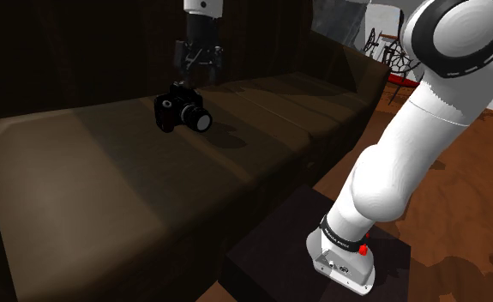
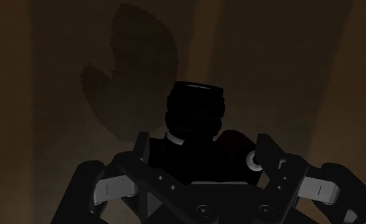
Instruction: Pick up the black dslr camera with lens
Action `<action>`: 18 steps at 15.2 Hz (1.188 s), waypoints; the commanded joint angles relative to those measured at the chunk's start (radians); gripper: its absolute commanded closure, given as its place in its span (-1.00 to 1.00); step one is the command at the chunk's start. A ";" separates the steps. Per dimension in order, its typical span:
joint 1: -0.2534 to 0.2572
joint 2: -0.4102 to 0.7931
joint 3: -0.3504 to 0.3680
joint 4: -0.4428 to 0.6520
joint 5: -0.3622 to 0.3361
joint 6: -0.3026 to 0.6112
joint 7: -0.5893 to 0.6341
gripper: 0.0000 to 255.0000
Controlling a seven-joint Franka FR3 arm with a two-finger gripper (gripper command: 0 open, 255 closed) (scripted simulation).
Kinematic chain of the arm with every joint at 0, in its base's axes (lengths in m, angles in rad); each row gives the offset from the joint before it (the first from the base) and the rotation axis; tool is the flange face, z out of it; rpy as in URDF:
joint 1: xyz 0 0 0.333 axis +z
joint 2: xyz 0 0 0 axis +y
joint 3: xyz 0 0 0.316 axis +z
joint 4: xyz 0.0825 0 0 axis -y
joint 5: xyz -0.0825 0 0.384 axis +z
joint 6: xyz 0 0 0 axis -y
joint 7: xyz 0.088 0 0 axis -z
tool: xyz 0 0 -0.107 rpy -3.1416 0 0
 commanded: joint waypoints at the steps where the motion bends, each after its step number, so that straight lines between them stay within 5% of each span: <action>1: 0.005 0.049 0.006 0.038 0.001 -0.004 0.008 -1.00; 10: 0.006 0.042 0.007 -0.058 0.002 0.085 -0.004 -1.00; 11: 0.006 0.042 0.007 -0.058 0.002 0.084 -0.004 1.00; 18: 0.006 0.042 0.007 -0.058 0.002 0.084 -0.004 1.00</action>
